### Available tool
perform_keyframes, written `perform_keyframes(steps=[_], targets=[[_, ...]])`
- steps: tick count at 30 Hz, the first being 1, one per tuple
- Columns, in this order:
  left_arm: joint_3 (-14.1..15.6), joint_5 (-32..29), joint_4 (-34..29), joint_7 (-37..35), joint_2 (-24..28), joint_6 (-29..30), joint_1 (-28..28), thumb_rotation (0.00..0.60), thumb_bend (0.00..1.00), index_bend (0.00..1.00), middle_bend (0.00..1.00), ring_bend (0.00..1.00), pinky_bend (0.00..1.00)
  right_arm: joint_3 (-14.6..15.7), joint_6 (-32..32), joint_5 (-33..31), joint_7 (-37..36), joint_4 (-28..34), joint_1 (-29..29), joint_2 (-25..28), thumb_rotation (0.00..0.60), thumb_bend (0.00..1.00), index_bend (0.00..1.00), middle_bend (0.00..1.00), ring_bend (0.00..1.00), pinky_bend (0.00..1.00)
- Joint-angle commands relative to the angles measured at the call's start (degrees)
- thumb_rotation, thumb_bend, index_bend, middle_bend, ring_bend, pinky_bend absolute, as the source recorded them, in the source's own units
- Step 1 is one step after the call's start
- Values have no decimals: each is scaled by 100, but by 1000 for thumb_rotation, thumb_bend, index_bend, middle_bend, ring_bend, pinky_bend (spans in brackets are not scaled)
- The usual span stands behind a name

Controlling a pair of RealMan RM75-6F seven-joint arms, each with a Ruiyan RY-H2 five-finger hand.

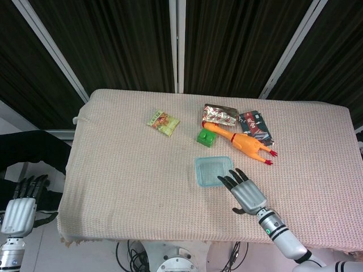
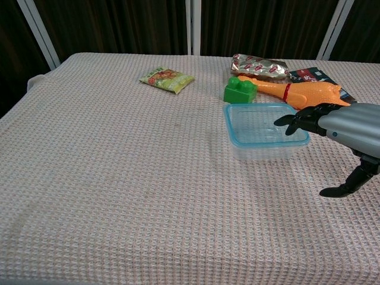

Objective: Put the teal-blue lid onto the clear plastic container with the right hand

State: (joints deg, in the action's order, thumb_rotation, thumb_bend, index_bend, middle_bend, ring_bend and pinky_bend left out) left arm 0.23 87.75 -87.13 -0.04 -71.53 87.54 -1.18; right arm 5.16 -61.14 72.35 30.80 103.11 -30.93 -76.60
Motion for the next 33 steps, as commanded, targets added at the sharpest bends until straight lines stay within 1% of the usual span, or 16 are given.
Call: perform_keyframes(steps=[1,7,10,16,19,22,25,29,33], targets=[[2,4,17,-18,-7,4,4,600,69,63,80,8,0,-12,28,-28,31,-13,11,-17,600,63,0,189,0,0],[9,11,60,-61,-23,18,20,600,69,63,81,8,0,-35,75,-62,70,-51,45,-69,600,64,0,188,0,0],[6,19,66,-75,-20,38,27,600,70,63,80,8,0,-57,5,29,27,-3,83,-36,600,64,0,188,0,0],[-14,43,47,-68,6,81,29,600,68,63,80,8,0,-116,-311,370,-192,223,226,207,600,64,0,187,0,0],[-36,60,21,-39,25,107,19,600,69,63,80,8,0,-162,-555,524,-356,359,345,419,600,66,0,172,0,0],[-69,101,4,3,28,157,2,600,69,63,81,8,0,-219,-957,668,-548,458,555,692,600,79,0,144,0,0],[-104,163,15,94,3,214,-25,600,69,63,81,8,0,-232,-1545,952,-821,477,877,948,600,94,0,101,0,0],[-157,209,17,334,-29,267,-63,600,69,63,81,8,0,-118,-2492,1444,-1311,325,1474,1213,600,107,0,18,0,0],[-198,215,-16,478,-38,305,-81,600,68,63,81,8,0,20,-3148,1706,-1828,101,1996,1380,600,111,0,0,0,0]])
